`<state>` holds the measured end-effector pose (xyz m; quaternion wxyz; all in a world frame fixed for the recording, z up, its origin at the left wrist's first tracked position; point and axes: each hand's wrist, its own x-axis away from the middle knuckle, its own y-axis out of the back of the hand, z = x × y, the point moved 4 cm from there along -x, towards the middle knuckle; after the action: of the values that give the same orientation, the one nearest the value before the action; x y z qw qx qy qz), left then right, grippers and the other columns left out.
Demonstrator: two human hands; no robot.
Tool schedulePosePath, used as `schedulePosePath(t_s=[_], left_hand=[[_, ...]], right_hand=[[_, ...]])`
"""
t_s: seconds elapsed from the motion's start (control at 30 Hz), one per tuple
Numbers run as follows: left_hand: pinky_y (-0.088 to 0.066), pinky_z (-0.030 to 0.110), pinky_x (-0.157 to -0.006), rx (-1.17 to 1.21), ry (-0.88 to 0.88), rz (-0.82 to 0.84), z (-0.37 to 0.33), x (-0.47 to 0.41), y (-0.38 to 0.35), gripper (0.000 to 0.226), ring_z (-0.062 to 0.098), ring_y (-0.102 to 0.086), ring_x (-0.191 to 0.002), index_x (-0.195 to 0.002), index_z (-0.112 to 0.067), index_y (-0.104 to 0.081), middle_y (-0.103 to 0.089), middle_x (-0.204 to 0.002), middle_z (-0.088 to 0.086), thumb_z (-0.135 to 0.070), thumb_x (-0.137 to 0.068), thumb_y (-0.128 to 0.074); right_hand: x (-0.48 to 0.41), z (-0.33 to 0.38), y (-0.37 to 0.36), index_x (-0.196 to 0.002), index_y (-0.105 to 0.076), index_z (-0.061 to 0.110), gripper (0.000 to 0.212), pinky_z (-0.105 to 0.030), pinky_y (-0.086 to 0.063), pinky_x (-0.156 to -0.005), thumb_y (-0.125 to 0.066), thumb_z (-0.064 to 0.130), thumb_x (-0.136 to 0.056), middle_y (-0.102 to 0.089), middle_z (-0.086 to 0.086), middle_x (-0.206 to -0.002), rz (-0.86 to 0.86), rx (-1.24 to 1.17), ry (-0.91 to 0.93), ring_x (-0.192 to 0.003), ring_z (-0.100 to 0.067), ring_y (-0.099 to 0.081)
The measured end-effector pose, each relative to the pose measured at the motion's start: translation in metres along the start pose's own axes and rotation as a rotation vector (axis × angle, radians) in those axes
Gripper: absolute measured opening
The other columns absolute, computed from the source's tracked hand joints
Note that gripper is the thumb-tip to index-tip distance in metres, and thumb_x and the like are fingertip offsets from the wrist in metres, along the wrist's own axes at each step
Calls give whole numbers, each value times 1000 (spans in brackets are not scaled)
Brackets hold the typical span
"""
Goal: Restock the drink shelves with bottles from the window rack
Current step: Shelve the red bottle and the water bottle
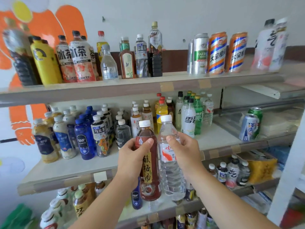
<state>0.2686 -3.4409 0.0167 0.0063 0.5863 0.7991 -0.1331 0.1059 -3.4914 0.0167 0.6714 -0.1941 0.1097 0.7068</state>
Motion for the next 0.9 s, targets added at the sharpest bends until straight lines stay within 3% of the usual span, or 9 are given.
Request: schedulePosePath(t_s=[0.1, 0.23, 0.33, 0.43, 0.5, 0.6, 0.7, 0.8, 0.9], left_hand=[[-59, 58, -80, -7, -35, -35, -9, 0, 1, 20, 44, -72, -88, -91, -13, -73, -74, -93, 24, -28, -80, -81], [-61, 53, -78, -10, -64, -56, -14, -4, 2, 20, 39, -73, -83, -93, -13, -73, -75, -90, 20, -27, -81, -79], [-61, 54, -77, -37, -71, -51, -9, -5, -3, 24, 39, -74, -82, -94, -14, -72, -75, -89, 18, -29, -78, -82], [-60, 56, -77, -28, -60, -40, 4, -4, -14, 20, 40, -73, -83, -94, -14, -73, -75, -90, 19, -27, -80, -81], [-61, 54, -76, -21, -38, -24, 13, -1, -24, 21, 39, -74, -81, -96, -13, -72, -75, -90, 20, -26, -82, -79], [-60, 56, -78, -8, -9, 7, 27, 4, -44, 21, 41, -73, -84, -97, -11, -71, -74, -92, 22, -25, -83, -77], [-60, 57, -78, -1, 15, 32, 38, 6, -63, 20, 41, -73, -84, -95, -12, -72, -75, -90, 20, -26, -83, -78], [-61, 52, -75, -5, 25, 82, 46, 5, -85, 24, 38, -73, -82, -99, -13, -71, -76, -88, 16, -29, -83, -78], [-61, 53, -77, -16, 26, 106, 56, 3, -106, 17, 37, -73, -83, -91, -22, -73, -76, -85, 11, -34, -80, -80]], right_hand=[[-6, 3, -5, -95, -73, 8, 32, -36, -54, -70, -71, 37, -81, -69, -16, -78, 20, -17, 5, -70, -19, -63], [-10, 7, -14, -94, -75, 16, 31, -54, -57, -84, -72, 44, -80, -72, -17, -98, 59, -44, -4, -93, -37, -69], [-9, 6, -9, -92, -75, 20, 14, -34, -59, -82, -77, 32, -85, -77, 12, -89, 69, -53, -31, -87, -5, -72], [-4, -3, 5, -100, -76, 17, 25, -41, -59, -88, -81, 33, -81, -77, 7, -96, 26, -65, -50, -93, -14, -73], [0, -5, 18, -100, -73, 11, 24, -33, -59, -80, -80, 27, -83, -76, 13, -91, -9, -68, -65, -87, -11, -74], [4, -9, 41, -86, -73, 22, 5, -22, -57, -69, -78, 21, -85, -75, 14, -74, -23, -26, -71, -71, -3, -71], [8, -13, 62, -92, -74, 9, 19, -42, -60, -74, -79, 25, -83, -77, -12, -87, -83, 0, -74, -80, -28, -74], [9, -17, 84, -95, -75, 13, 27, -49, -61, -80, -80, 35, -81, -78, -8, -89, -116, 33, -84, -84, -27, -75], [7, -17, 106, -103, -72, 18, 49, -37, -61, -80, -87, 48, -68, -77, 0, -93, -128, 117, -76, -89, -16, -74]])
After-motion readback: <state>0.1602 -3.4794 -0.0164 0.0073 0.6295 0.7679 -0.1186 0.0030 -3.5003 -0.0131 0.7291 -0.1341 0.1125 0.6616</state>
